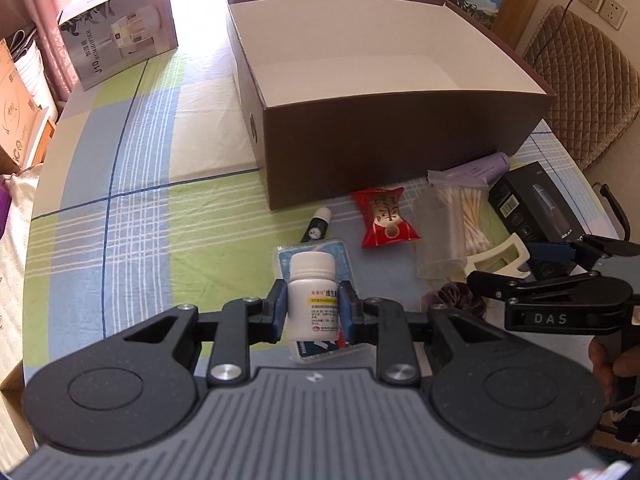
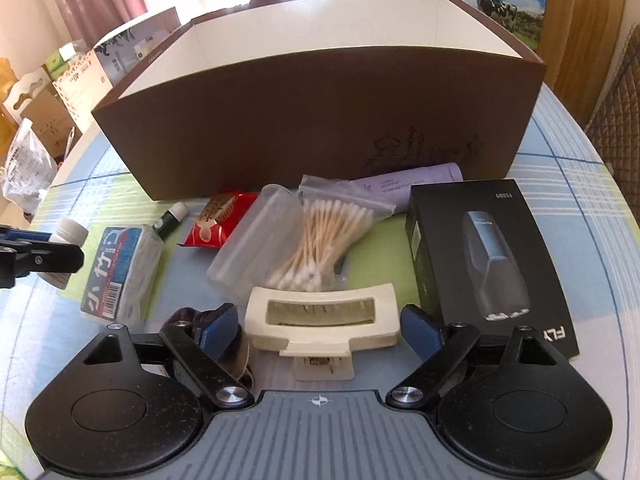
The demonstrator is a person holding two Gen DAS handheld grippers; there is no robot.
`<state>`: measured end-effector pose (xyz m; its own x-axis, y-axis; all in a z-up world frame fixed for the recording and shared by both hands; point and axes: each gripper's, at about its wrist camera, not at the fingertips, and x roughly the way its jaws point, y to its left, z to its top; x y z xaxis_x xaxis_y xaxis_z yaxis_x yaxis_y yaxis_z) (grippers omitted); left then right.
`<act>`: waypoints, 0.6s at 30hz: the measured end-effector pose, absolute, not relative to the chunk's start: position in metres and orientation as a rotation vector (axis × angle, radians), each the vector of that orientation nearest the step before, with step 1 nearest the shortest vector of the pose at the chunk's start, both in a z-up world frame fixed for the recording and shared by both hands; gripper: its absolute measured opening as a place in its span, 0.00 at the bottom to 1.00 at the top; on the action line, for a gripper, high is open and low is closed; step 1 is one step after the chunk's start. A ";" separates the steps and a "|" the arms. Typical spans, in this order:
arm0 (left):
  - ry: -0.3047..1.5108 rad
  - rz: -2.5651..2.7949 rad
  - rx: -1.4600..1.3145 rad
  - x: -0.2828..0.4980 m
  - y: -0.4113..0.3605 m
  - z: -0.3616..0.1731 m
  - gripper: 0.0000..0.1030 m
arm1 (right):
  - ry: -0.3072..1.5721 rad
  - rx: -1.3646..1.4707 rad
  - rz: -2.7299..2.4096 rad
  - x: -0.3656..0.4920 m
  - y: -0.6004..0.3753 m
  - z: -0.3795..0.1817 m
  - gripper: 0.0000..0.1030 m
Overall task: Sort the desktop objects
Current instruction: 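Grasp the cream clip stand with the right tool while the left tool lifts the bottle, then carry the pill bottle and clip stand over the brown box with both tools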
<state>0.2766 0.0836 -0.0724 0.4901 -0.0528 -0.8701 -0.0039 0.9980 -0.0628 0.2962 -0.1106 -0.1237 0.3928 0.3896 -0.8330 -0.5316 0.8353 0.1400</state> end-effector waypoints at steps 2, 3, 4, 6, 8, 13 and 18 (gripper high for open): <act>1.062 -0.034 -0.058 0.278 0.086 -0.074 0.21 | 1.009 -0.168 0.581 0.298 -0.107 -0.126 0.83; 1.064 -0.035 -0.058 0.278 0.086 -0.074 0.21 | 1.013 -0.174 0.578 0.299 -0.105 -0.128 0.83; 1.067 -0.037 -0.060 0.278 0.087 -0.075 0.21 | 1.018 -0.180 0.576 0.301 -0.104 -0.129 0.83; 1.072 -0.040 -0.063 0.279 0.088 -0.076 0.21 | 1.026 -0.194 0.569 0.303 -0.101 -0.132 0.83; 1.075 -0.044 -0.064 0.278 0.088 -0.077 0.21 | 1.026 -0.204 0.566 0.303 -0.100 -0.133 0.82; 1.069 -0.053 -0.064 0.279 0.086 -0.075 0.21 | 1.018 -0.189 0.574 0.302 -0.105 -0.124 0.81; 1.051 -0.056 -0.066 0.279 0.083 -0.069 0.21 | 0.993 -0.165 0.604 0.297 -0.113 -0.104 0.81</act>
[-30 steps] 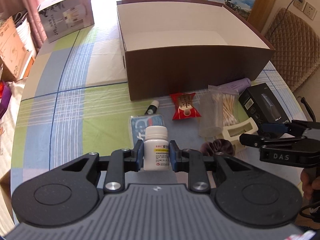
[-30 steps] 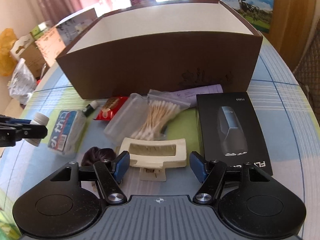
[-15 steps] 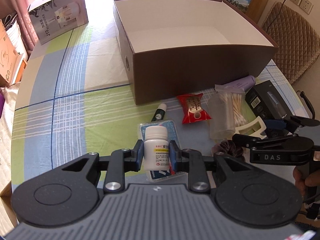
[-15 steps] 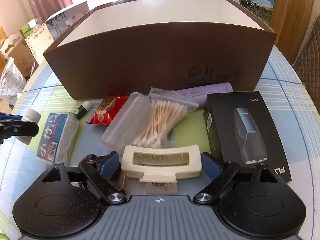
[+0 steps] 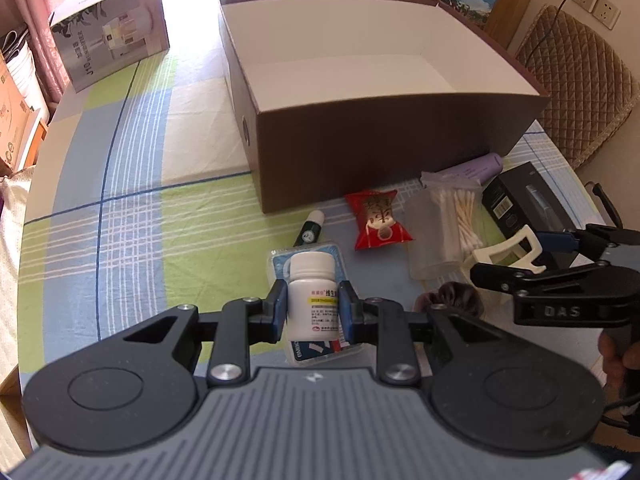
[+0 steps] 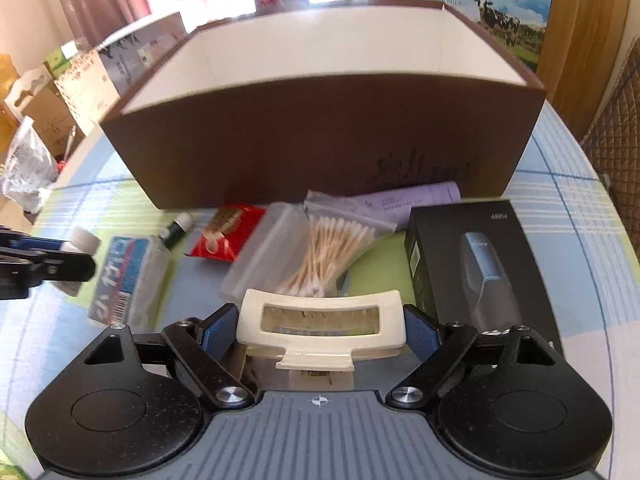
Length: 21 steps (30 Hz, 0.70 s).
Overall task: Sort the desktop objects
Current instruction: 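Carry the pill bottle and clip stand over the brown box with both tools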
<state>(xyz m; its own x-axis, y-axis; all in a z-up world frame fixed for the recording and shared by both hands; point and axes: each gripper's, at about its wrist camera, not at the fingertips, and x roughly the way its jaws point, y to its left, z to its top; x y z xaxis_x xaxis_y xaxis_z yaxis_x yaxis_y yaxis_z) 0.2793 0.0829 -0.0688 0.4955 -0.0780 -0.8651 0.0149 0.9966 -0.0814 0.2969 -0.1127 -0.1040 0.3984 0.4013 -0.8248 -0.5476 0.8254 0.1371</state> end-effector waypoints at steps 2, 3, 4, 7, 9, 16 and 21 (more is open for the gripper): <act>1.040 -0.059 -0.066 0.280 0.081 -0.065 0.21 | 0.979 -0.155 0.612 0.295 -0.116 -0.096 0.81; 1.033 -0.061 -0.066 0.280 0.079 -0.062 0.21 | 0.968 -0.151 0.616 0.294 -0.118 -0.091 0.81; 1.027 -0.064 -0.066 0.281 0.078 -0.060 0.21 | 0.959 -0.146 0.617 0.293 -0.120 -0.086 0.81; 1.003 -0.075 -0.064 0.283 0.072 -0.052 0.21 | 0.928 -0.130 0.624 0.294 -0.124 -0.072 0.81; 0.990 -0.083 -0.063 0.286 0.068 -0.048 0.21 | 0.909 -0.128 0.626 0.297 -0.126 -0.063 0.81; 0.929 -0.101 -0.050 0.305 0.054 -0.031 0.21 | 0.836 -0.116 0.660 0.317 -0.130 -0.032 0.81; 0.878 -0.095 -0.045 0.325 0.048 -0.016 0.22 | 0.773 -0.103 0.680 0.342 -0.129 -0.010 0.81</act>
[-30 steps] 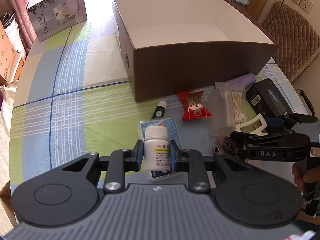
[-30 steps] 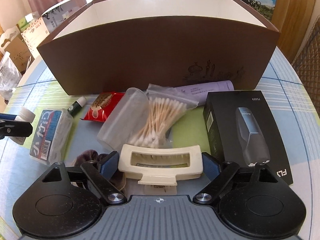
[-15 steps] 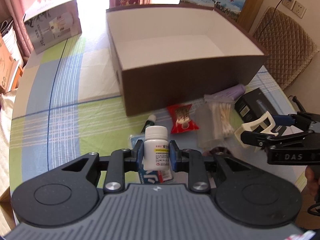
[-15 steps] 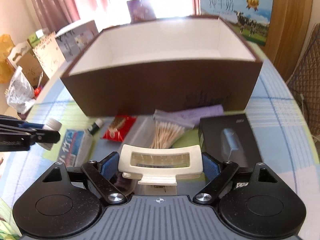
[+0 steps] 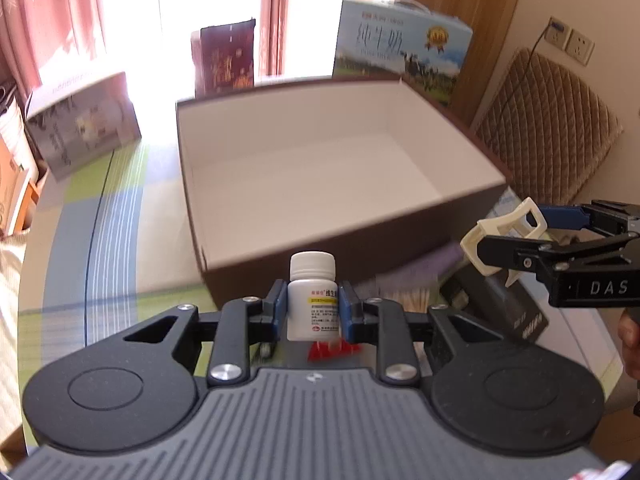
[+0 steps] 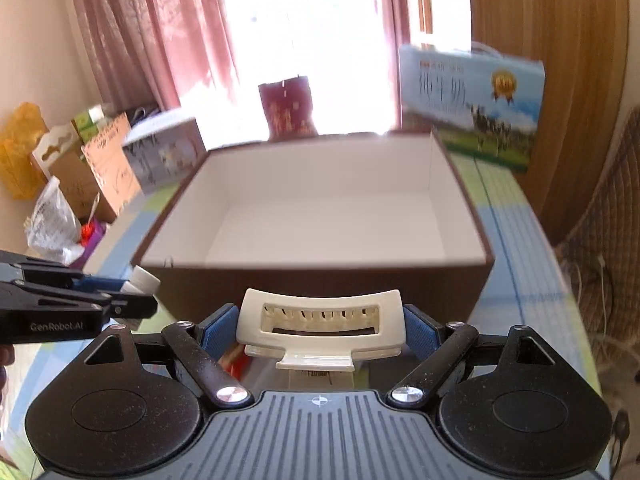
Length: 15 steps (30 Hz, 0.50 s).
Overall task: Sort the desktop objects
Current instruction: 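Carry the pill bottle and clip stand over the brown box with both tools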
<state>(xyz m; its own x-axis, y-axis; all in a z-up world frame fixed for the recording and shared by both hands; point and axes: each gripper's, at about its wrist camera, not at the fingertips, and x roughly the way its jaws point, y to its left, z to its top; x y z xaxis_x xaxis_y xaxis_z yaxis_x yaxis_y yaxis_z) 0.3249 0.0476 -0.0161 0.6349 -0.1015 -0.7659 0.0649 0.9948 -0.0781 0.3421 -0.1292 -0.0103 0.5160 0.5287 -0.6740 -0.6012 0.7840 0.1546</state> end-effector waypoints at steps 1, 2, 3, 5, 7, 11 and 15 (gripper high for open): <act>0.868 -0.094 -0.044 0.330 0.046 -0.013 0.22 | 0.761 -0.101 0.685 0.348 -0.129 -0.007 0.81; 0.860 -0.090 -0.042 0.335 0.045 -0.011 0.22 | 0.747 -0.101 0.688 0.355 -0.127 -0.002 0.81; 0.857 -0.085 -0.042 0.341 0.044 -0.009 0.21 | 0.738 -0.104 0.690 0.360 -0.126 0.000 0.81; 0.841 -0.076 -0.046 0.352 0.041 -0.006 0.22 | 0.721 -0.105 0.689 0.374 -0.122 0.004 0.81; 0.834 -0.062 -0.045 0.365 0.041 -0.004 0.22 | 0.716 -0.106 0.692 0.388 -0.120 0.005 0.81; 0.835 -0.028 -0.023 0.391 0.042 -0.007 0.21 | 0.710 -0.113 0.686 0.419 -0.112 0.003 0.81; 0.873 -0.005 -0.032 0.417 0.047 -0.020 0.21 | 0.725 -0.130 0.687 0.448 -0.108 -0.004 0.81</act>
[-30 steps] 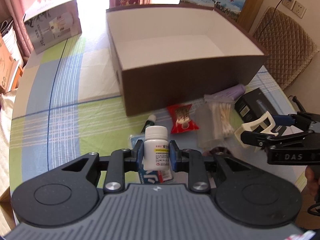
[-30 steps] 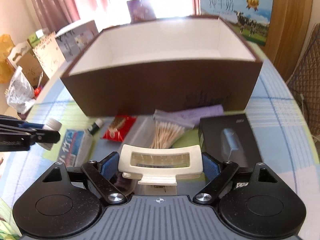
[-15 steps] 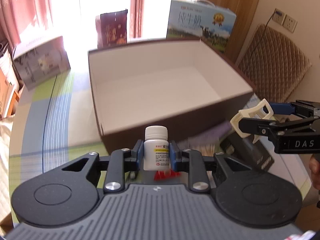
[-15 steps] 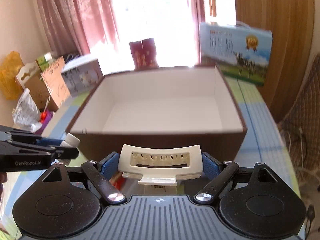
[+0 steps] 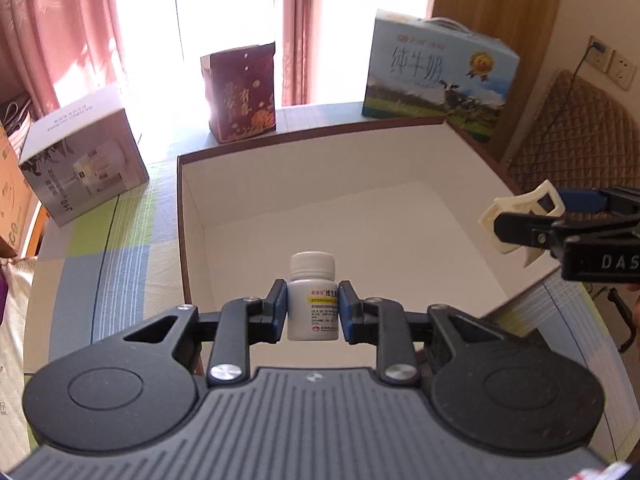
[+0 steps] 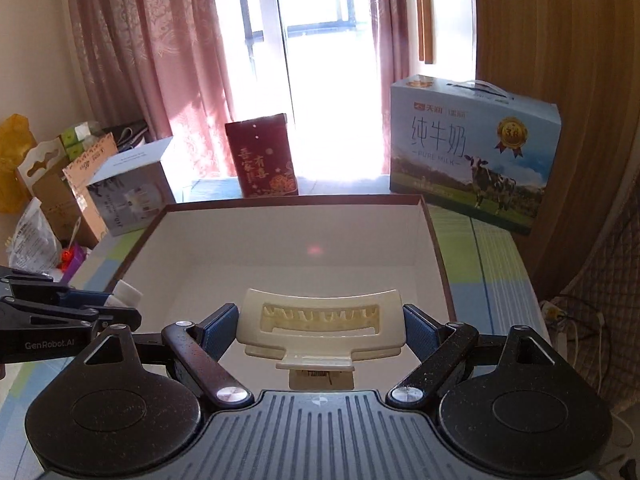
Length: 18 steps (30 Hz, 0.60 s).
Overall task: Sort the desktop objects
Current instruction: 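Carry the pill bottle and clip stand over the brown box with both tools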
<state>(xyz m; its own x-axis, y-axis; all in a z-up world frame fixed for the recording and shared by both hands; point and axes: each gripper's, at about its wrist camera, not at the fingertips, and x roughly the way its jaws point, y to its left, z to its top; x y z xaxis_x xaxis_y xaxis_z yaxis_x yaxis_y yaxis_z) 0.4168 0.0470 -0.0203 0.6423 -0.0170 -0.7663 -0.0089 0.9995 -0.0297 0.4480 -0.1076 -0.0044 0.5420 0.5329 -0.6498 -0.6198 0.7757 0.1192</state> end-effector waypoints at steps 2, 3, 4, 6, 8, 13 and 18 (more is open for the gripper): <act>0.895 0.008 -0.039 0.426 0.049 -0.027 0.21 | 0.742 -0.137 0.688 0.458 -0.106 -0.011 0.81; 0.903 0.013 -0.039 0.430 0.050 -0.031 0.21 | 0.750 -0.142 0.690 0.463 -0.104 -0.013 0.81; 0.911 0.017 -0.038 0.433 0.051 -0.034 0.21 | 0.755 -0.149 0.693 0.467 -0.103 -0.016 0.81; 0.930 0.025 -0.035 0.440 0.051 -0.040 0.21 | 0.772 -0.174 0.697 0.475 -0.100 -0.022 0.81; 0.948 0.029 -0.028 0.446 0.051 -0.046 0.22 | 0.788 -0.200 0.707 0.481 -0.096 -0.029 0.81; 1.000 0.031 0.021 0.461 0.045 -0.062 0.22 | 0.830 -0.272 0.726 0.493 -0.086 -0.048 0.81; 1.043 0.024 0.058 0.472 0.038 -0.078 0.21 | 0.861 -0.316 0.740 0.500 -0.082 -0.063 0.81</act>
<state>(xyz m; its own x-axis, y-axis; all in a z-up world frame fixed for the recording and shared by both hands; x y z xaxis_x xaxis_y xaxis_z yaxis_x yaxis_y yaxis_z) 0.4717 0.0384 -0.0782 0.5035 0.0472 -0.8627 0.0076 0.9982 0.0591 0.4996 -0.0824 -0.0630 0.4272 0.4589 -0.7791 -0.7012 0.7121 0.0350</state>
